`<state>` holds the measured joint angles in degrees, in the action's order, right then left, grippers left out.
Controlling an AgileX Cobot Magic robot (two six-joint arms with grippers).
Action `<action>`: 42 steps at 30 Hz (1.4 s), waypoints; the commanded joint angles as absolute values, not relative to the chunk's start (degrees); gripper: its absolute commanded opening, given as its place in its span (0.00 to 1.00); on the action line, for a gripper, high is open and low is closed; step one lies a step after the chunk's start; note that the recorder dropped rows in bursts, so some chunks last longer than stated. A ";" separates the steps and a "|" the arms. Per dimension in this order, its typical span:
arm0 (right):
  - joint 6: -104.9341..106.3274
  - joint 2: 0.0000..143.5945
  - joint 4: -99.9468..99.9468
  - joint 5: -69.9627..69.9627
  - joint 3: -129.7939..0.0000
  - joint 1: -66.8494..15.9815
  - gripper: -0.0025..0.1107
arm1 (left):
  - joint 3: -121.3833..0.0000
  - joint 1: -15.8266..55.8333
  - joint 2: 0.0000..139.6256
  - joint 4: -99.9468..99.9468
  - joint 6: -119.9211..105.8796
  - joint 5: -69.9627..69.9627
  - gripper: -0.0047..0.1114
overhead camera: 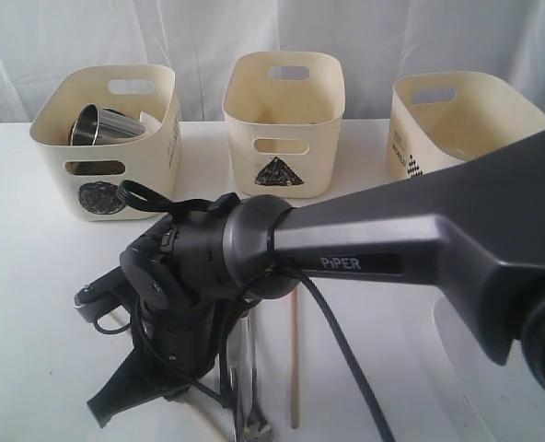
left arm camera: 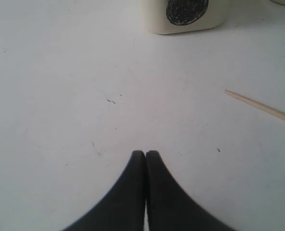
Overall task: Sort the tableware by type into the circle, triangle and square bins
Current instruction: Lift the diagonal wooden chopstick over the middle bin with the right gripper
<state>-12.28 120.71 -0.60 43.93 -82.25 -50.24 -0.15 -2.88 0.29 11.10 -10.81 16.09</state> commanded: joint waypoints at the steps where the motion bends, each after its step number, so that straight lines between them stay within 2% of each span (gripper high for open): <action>1: -11.58 117.31 0.00 47.28 -82.50 -50.23 0.02 | 0.00 -2.69 0.07 11.74 -10.27 16.02 0.04; 8: -16.94 105.83 14.86 45.35 -84.15 -50.23 0.02 | 0.00 -2.69 0.07 11.74 -10.27 16.02 0.04; 13: -41.21 102.43 49.42 41.77 -83.92 -46.93 0.02 | 0.00 -2.69 0.07 11.74 -10.27 16.02 0.04; 17: -54.40 102.54 59.18 33.36 -83.92 -42.65 0.02 | 0.00 -2.69 0.07 11.74 -10.27 16.02 0.04; 23: -81.21 103.04 75.23 30.49 -83.92 -37.80 0.02 | 0.00 -2.69 0.07 11.74 -10.27 16.02 0.04; 28: -107.30 107.36 99.75 28.85 -83.92 -33.23 0.02 | 0.00 -2.69 0.07 11.74 -10.27 16.02 0.04; 36: -112.96 115.13 99.95 27.35 -87.69 -27.12 0.02 | 0.00 -2.69 0.07 11.74 -10.27 16.02 0.04; 42: -114.21 116.73 99.95 27.00 -90.62 -25.65 0.02 | 0.00 -2.69 0.07 11.74 -10.27 16.02 0.04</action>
